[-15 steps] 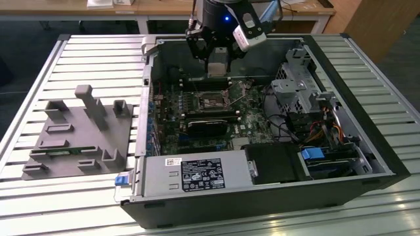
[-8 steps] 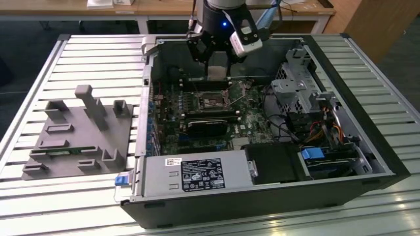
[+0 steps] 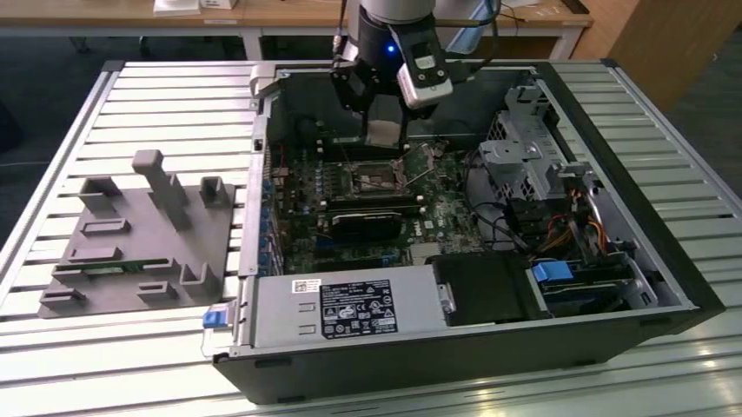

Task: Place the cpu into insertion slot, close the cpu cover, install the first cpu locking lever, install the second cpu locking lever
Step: 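Place the cpu into insertion slot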

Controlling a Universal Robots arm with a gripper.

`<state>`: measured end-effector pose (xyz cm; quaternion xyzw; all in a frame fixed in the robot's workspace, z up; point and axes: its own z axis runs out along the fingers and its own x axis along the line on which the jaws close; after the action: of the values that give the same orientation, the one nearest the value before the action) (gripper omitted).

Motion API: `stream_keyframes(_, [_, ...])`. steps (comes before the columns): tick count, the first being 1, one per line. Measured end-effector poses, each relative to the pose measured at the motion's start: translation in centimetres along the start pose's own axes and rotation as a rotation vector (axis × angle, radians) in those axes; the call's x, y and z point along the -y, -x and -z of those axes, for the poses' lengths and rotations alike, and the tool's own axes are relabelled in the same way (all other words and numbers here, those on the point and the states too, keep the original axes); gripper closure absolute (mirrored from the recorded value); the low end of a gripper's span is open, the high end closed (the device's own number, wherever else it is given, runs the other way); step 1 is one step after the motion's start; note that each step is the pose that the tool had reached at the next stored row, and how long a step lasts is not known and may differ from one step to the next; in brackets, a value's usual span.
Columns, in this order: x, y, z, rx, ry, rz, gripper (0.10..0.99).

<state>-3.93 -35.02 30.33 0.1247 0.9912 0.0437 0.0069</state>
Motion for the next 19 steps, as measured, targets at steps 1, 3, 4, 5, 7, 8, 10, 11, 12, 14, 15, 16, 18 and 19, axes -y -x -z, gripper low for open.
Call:
stream_keyframes(1, [0.01,0.00,-0.07,0.0016,0.000,-0.018,0.545])
stream_keyframes(3, [0.02,0.00,-0.21,0.0047,0.000,-0.054,0.545])
stream_keyframes(4, [0.03,0.00,-0.29,0.0063,0.000,-0.072,0.545])
stream_keyframes(5, [0.03,0.00,-0.36,0.0080,0.000,-0.089,0.545])
stream_keyframes(7, [0.04,0.00,-0.50,0.0111,0.000,-0.125,0.545])
stream_keyframes(8, [0.05,0.00,-0.58,0.0129,0.000,-0.145,0.545])
stream_keyframes(10, [0.06,0.00,-0.72,0.0160,-0.001,-0.181,0.545])
stream_keyframes(11, [0.07,0.00,-0.78,0.0176,-0.001,-0.198,0.545])
stream_keyframes(12, [0.08,0.00,-0.85,0.0192,-0.001,-0.216,0.545])
stream_keyframes(14, [0.09,0.00,-1.00,0.0225,-0.001,-0.253,0.545])
stream_keyframes(15, [0.10,0.00,-1.07,0.0241,-0.001,-0.271,0.545])
stream_keyframes(16, [0.10,0.00,-1.14,0.0257,-0.001,-0.289,0.545])
stream_keyframes(18, [0.11,0.00,-1.28,0.0288,-0.001,-0.325,0.545])
stream_keyframes(19, [0.12,0.00,-1.35,0.0305,-0.001,-0.343,0.545])
